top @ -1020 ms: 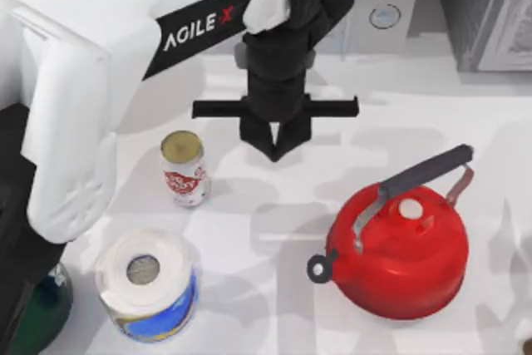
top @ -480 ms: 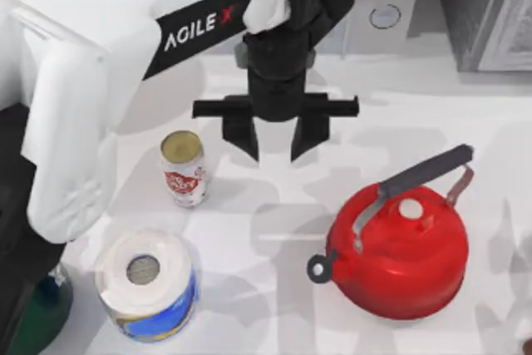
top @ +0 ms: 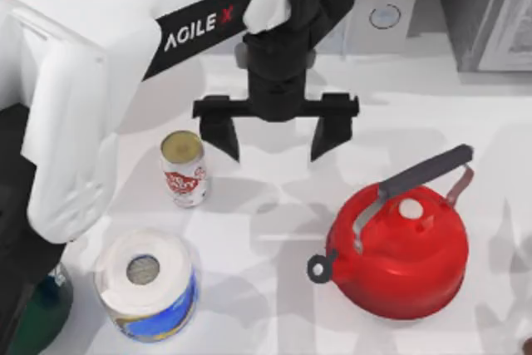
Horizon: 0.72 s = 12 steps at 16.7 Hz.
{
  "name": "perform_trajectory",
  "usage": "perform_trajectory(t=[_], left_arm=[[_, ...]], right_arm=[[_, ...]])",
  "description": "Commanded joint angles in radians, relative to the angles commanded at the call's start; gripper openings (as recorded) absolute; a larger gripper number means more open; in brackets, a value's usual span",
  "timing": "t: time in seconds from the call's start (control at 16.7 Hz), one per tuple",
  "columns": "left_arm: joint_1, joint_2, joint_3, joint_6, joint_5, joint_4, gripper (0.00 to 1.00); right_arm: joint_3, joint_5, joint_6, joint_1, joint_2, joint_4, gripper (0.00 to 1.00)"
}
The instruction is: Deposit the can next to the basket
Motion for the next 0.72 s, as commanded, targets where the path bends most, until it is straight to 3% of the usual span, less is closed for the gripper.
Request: perform_trajectory(t=[0.72], left_arm=[[-0.003,0.004,0.049,0.003,0.020,-0.108,1.00]], right_arm=[[0.000,0.000,0.000,0.000,0.000,0.000,1.00]])
